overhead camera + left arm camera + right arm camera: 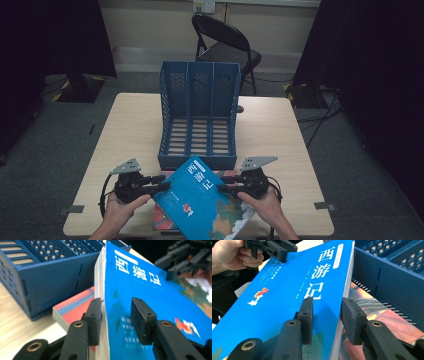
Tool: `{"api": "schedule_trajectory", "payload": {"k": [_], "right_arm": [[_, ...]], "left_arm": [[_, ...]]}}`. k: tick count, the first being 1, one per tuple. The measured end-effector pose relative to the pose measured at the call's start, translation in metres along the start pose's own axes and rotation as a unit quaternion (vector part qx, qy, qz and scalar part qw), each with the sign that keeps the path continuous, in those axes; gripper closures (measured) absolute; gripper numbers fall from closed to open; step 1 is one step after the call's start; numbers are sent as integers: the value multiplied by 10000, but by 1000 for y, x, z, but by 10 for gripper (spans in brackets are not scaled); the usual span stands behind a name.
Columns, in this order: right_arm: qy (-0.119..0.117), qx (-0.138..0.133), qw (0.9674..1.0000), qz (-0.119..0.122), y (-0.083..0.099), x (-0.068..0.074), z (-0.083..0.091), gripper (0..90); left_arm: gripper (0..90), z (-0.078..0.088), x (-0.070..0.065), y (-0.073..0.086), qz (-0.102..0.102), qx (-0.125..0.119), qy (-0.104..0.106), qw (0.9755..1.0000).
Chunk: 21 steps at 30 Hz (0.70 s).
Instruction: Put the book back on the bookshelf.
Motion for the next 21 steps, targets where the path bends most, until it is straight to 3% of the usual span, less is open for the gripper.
{"api": "schedule_trajectory", "payload": {"k": [2, 6, 10, 13, 19, 20, 21], "right_arm": [[47, -16, 10000, -13, 2, 1, 2, 631], [164, -111, 9998, -98, 8, 6, 7, 637], [277, -153, 9994, -154, 16, 13, 16, 655], [285, -155, 9993, -172, 21, 17, 23, 664], [261, -175, 9994, -132, 17, 14, 20, 651], [264, -165, 9995, -108, 13, 11, 15, 636], [264, -165, 9995, -108, 13, 11, 15, 636]], "left_arm": [[625, -3, -1, -3, -101, 51, -18, 9999], [640, -13, 0, -7, -26, 34, 110, 9999], [646, -23, -2, -15, -136, 162, 198, 9996], [659, -30, -3, -17, -152, 98, 219, 9996], [658, -19, -2, -14, -93, 155, 190, 9997], [618, -11, -1, -9, 32, 162, 151, 9998], [607, -11, -1, -9, 32, 162, 151, 9998]]}}
Point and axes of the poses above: each handheld gripper's, and its own axes: z roughly backward along the jaws, y roughly out of its underside, x roughly to its left, the point moved 4 cm from there along -z, roughly forward along the jaws, and after that the axes turned 3 degrees about z, right-handed, at the moved point
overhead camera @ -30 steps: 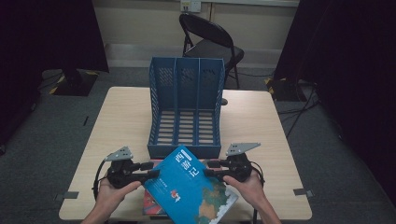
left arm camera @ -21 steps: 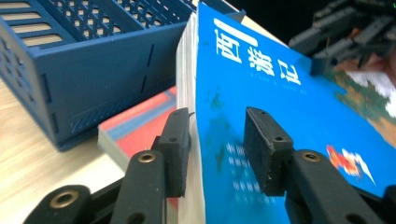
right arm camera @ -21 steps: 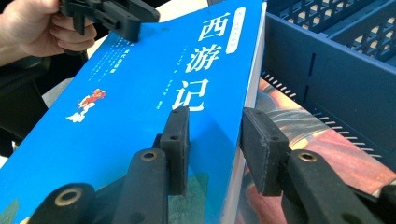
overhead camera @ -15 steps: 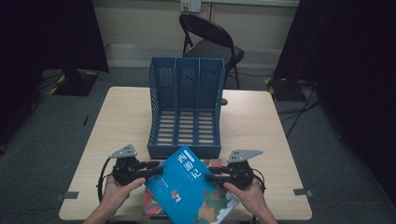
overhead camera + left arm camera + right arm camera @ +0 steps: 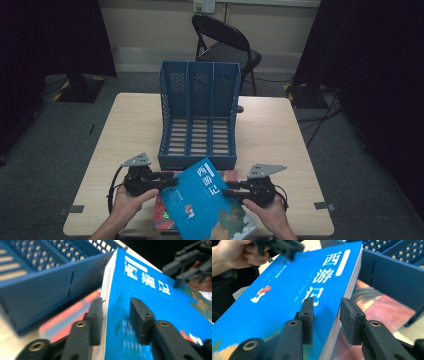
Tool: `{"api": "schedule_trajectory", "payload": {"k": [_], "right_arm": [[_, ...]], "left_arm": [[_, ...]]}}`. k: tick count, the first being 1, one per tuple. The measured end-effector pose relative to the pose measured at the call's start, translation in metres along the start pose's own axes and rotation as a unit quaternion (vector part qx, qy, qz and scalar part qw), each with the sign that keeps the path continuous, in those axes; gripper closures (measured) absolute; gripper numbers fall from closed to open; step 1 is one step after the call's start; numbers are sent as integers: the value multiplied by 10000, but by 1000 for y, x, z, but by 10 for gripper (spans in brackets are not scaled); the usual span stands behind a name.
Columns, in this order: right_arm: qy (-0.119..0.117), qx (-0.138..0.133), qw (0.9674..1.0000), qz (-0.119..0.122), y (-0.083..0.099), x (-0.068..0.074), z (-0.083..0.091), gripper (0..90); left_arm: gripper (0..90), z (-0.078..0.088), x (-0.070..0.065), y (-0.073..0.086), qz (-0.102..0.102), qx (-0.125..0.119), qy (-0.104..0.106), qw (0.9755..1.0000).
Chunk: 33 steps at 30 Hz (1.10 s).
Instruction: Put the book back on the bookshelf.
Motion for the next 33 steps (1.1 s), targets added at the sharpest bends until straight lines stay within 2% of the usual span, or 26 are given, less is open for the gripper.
{"api": "schedule_trajectory", "payload": {"k": [1, 2, 4, 5, 6, 7, 8, 11, 13, 15, 17, 18, 21, 23, 30, 31, 33], "right_arm": [[-44, -6, 10000, -22, -4, -4, -6, 632], [-44, -6, 10000, -22, -4, -4, -6, 632], [-76, -23, 10000, -29, -6, -7, -9, 630], [-79, -36, 9999, -50, -7, -8, -10, 628], [-98, -49, 9999, -94, -8, -9, -12, 629], [-98, -49, 9999, -94, -8, -9, -12, 629], [-114, -58, 9998, -126, -8, -10, -13, 629], [-90, -60, 9999, -123, -8, -9, -13, 631], [-87, -64, 9999, -123, -8, -9, -13, 631], [-91, -76, 9998, -133, -7, -10, -13, 632], [-66, -72, 9999, -69, -7, -9, -12, 618], [-64, -27, 10000, -71, -7, -8, -12, 613], [-1, -34, 10000, -72, -5, -8, -9, 605], [37, -97, 9998, -168, -1, -7, -6, 599], [324, -198, 9989, -273, 10, 1, 6, 573], [353, -216, 9987, -290, 11, 2, 7, 570], [435, -250, 9983, -302, 14, 5, 10, 564]], "left_arm": [[599, 13, -1, 5, 86, -9, -150, 9999], [599, 13, -1, 5, 86, -9, -150, 9999], [593, 26, -4, 9, 48, -71, -167, 9998], [583, 34, -4, 12, 51, -88, -307, 9995], [583, 41, -5, 20, 94, -59, -313, 9994], [584, 41, -5, 20, 94, -59, -313, 9994], [584, 43, -6, 30, 32, 84, -421, 9991], [590, 43, -8, 39, 8, 165, -463, 9988], [592, 41, -9, 41, -13, 214, -413, 9989], [608, 40, -9, 40, -94, 189, -367, 9991], [612, 39, -5, 38, -47, 78, -239, 9997], [614, 39, -5, 38, -47, 78, -239, 9997], [653, 33, -7, 34, -218, 29, -365, 9991], [670, 29, -5, 31, -103, 26, -333, 9994], [671, 14, 3, 17, -110, 11, -349, 9993], [675, 11, 4, 15, -51, 8, -339, 9994], [701, 6, 4, 11, -113, 15, -383, 9992]]}}
Point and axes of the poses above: each handheld gripper's, and its own axes: z roughly backward along the jaws, y roughly out of its underside, x roughly to its left, the point moved 4 cm from there along -z, roughly forward along the jaws, and after that the axes turned 3 degrees about z, right-handed, at the moved point
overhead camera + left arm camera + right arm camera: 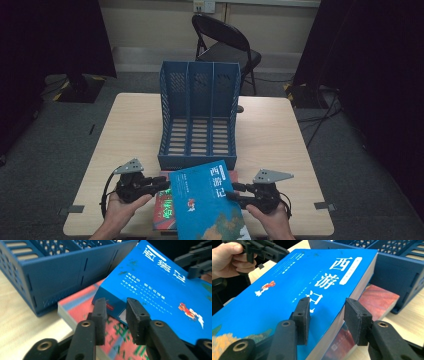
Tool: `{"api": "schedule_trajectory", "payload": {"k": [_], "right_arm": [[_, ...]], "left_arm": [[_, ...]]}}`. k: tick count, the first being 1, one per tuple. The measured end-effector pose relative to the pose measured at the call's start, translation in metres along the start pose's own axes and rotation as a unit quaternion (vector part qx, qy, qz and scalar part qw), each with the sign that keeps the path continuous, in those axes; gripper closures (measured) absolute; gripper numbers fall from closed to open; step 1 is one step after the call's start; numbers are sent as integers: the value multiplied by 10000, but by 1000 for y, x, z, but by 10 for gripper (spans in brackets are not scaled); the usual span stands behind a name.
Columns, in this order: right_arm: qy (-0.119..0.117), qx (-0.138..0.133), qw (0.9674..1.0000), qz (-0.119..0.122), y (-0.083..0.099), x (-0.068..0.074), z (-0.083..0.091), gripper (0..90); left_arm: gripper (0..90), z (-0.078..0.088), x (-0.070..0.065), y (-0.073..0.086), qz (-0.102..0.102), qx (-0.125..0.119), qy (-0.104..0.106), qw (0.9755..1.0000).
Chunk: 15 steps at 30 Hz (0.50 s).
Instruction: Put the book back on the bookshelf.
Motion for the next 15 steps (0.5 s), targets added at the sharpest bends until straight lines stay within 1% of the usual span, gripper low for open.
{"api": "schedule_trajectory", "payload": {"k": [2, 4, 6, 7, 8, 9, 10, 11, 12, 13, 14, 15], "right_arm": [[64, -1, 10000, -20, 4, 4, 5, 557], [75, -5, 10000, -29, 5, 4, 6, 556], [98, -15, 9999, -27, 6, 6, 8, 553], [82, -16, 10000, -42, 7, 7, 9, 553], [73, -21, 10000, -52, 8, 7, 10, 554], [68, -31, 10000, -53, 8, 7, 10, 553], [60, -49, 10000, -47, 8, 7, 10, 552], [53, -52, 10000, -43, 8, 6, 10, 549], [28, -70, 10000, -11, 7, 6, 10, 553], [52, -132, 9999, -26, 7, 3, 8, 525], [36, -139, 9999, -34, 6, 2, 7, 508], [36, -139, 9999, -34, 6, 2, 7, 508]], "left_arm": [[704, -4, 2, -3, 63, -10, 53, 10000], [701, -8, 5, -6, 63, -17, 73, 10000], [666, -11, 6, -9, -11, -7, 14, 10000], [637, -12, 8, -11, 44, 15, -56, 10000], [587, -12, 9, -12, 73, 45, -95, 9999], [557, -11, 9, -13, 115, -4, -84, 9999], [553, -10, 8, -12, 139, -10, -69, 9999], [516, -8, 5, -12, 136, -36, -47, 9999], [495, -6, 1, -12, 131, -75, 38, 9999], [468, -5, -2, -12, 139, -73, 132, 9998], [457, -5, -5, -11, 175, -57, 224, 9996], [457, -5, -10, -10, 166, 0, 346, 9993]]}}
Point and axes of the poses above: each handheld gripper's, and its own axes: z roughly backward along the jaws, y roughly out of its underside, x roughly to its left, the point moved 4 cm from there along -z, roughly forward along the jaws, and after that the axes turned 3 degrees about z, right-handed, at the moved point
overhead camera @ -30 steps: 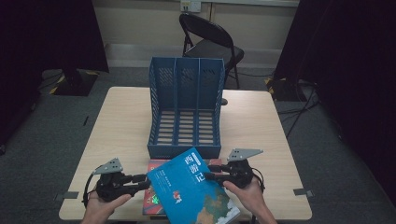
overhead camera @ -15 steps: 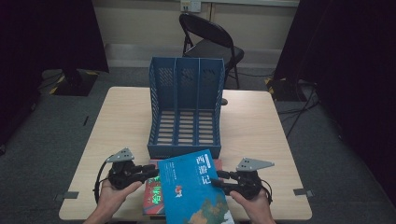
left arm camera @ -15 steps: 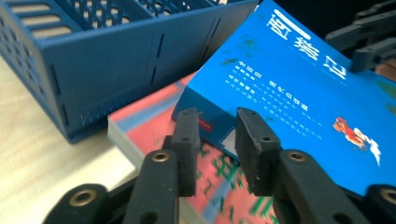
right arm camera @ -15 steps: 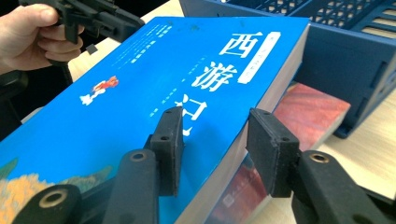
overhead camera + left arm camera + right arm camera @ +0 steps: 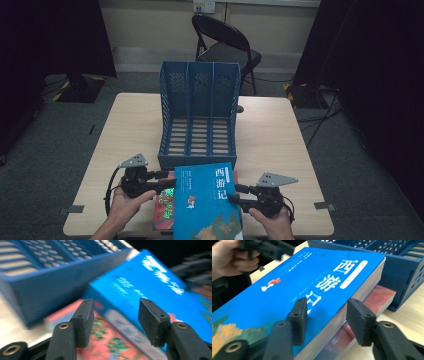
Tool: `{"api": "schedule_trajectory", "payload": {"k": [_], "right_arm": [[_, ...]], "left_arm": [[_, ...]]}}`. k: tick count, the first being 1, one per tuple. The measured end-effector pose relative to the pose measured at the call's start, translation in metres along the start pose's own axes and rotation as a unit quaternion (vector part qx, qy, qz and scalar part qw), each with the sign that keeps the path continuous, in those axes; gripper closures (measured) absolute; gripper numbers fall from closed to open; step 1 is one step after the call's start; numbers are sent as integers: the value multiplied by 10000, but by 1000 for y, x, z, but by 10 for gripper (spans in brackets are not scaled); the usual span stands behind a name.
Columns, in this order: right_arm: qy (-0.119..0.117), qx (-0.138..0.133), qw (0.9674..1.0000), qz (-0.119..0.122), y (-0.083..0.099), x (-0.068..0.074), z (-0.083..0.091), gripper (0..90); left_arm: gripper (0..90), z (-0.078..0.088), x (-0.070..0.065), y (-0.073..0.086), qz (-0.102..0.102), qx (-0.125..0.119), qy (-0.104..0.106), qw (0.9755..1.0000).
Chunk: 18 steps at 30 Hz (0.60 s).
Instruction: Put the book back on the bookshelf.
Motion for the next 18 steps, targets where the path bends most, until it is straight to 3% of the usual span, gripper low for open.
{"api": "schedule_trajectory", "payload": {"k": [2, 4, 6, 8, 12, 18], "right_arm": [[110, -2, 9999, 53, -4, -2, -4, 484], [112, 32, 9999, 12, -5, -3, -7, 483], [113, 27, 9999, -13, -5, -3, -6, 485], [122, 15, 9999, -65, -4, -3, -7, 488], [155, -8, 9998, -138, -4, -3, -8, 492], [294, 2, 9995, -142, -7, -2, -13, 490]], "left_arm": [[441, -3, -6, 3, -70, 40, -116, 9999], [407, -9, -9, 7, 42, 172, 122, 9998], [393, -11, -12, 6, -14, 148, -57, 9999], [392, -15, -11, 3, 104, 47, -268, 9996], [384, -16, -8, 0, 18, 147, -223, 9996], [385, -21, 1, -7, 74, 121, -272, 9995]]}}
Point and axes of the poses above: each handheld gripper's, and its own axes: z roughly backward along the jaws, y roughly out of its underside, x roughly to its left, the point moved 4 cm from there along -z, roughly forward along the jaws, and after that the axes turned 3 degrees about z, right-handed, at the moved point
